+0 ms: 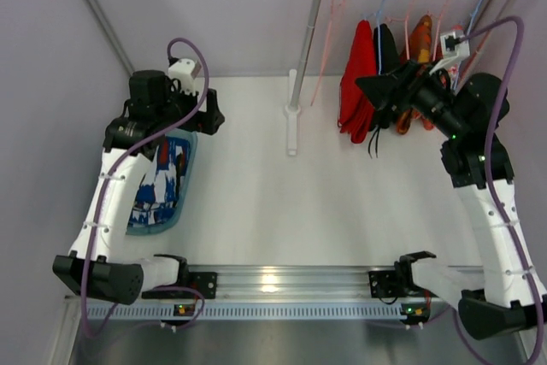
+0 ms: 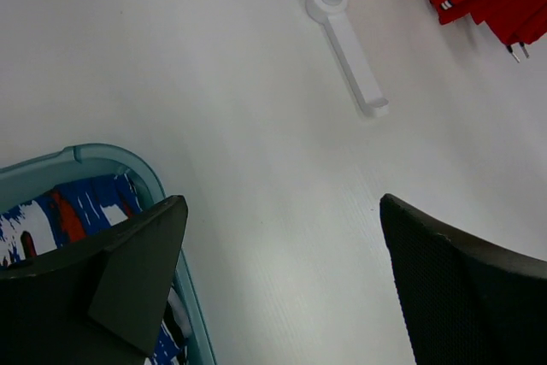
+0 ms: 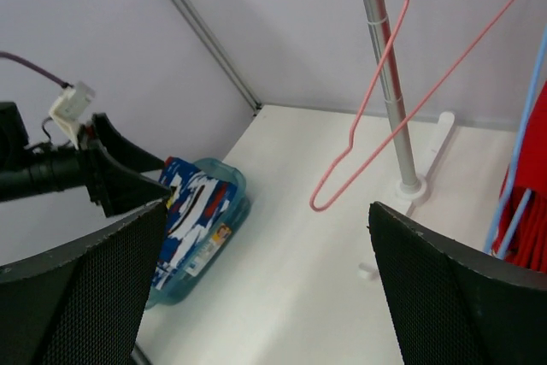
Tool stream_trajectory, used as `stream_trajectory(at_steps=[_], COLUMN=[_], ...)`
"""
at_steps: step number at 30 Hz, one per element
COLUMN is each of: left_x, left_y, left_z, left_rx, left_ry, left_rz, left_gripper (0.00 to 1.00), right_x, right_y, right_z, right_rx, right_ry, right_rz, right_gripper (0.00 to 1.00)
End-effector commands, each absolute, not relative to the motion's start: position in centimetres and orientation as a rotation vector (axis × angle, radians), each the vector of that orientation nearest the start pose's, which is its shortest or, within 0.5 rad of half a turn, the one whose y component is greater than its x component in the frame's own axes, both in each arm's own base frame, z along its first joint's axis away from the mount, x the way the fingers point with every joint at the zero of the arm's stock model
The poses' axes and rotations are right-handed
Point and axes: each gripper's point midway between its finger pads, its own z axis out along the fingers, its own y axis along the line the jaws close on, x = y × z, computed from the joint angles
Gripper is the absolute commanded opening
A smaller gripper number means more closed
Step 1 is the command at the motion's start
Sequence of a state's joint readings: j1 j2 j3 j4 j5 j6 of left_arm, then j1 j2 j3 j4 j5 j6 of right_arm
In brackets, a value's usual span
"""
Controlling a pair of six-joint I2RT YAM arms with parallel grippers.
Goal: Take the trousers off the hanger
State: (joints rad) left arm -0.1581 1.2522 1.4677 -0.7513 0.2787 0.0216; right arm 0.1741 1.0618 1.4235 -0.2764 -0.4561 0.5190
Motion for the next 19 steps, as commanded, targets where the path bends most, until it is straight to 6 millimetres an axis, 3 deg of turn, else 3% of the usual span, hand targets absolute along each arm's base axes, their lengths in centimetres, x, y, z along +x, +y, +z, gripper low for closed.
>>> stream_trajectory(at_steps=[1, 2, 5, 8, 12, 19], left_x=[35.1, 35.1, 34.8, 34.4, 33.6, 33.0], left_y=[-11.1, -11.2, -11.0, -10.2, -8.9, -7.3], left_z=[36.4, 36.7, 37.1, 37.5, 37.7, 38.5], left_rx=[0.369, 0.369, 0.354, 0.326, 0.282, 0.222], left_ry=[1.909, 1.899, 1.884, 1.875, 1.864, 1.837], left_rz=[-0.358, -0.357, -0.337, -0.295, -0.242, -0.169], left_gripper=[0.99, 0.99, 0.99, 0.99, 0.99, 0.99], right_x=[28.7, 28.5, 25.7, 24.8, 23.1, 23.0], right_y=[13.8, 13.6, 12.6, 12.0, 11.1, 11.1], right_z=[44.2, 42.3, 41.5, 40.1, 40.2, 39.8], right_rx=[-0.152, -0.149, -0.187, -0.210, -0.225, -0.238], right_ry=[1.584, 1.614, 1.559, 1.553, 1.494, 1.490], right_rz=[0.794, 0.781, 0.710, 0.663, 0.603, 0.599], right_gripper=[0.99, 0.99, 1.00, 0.99, 0.99, 0.99])
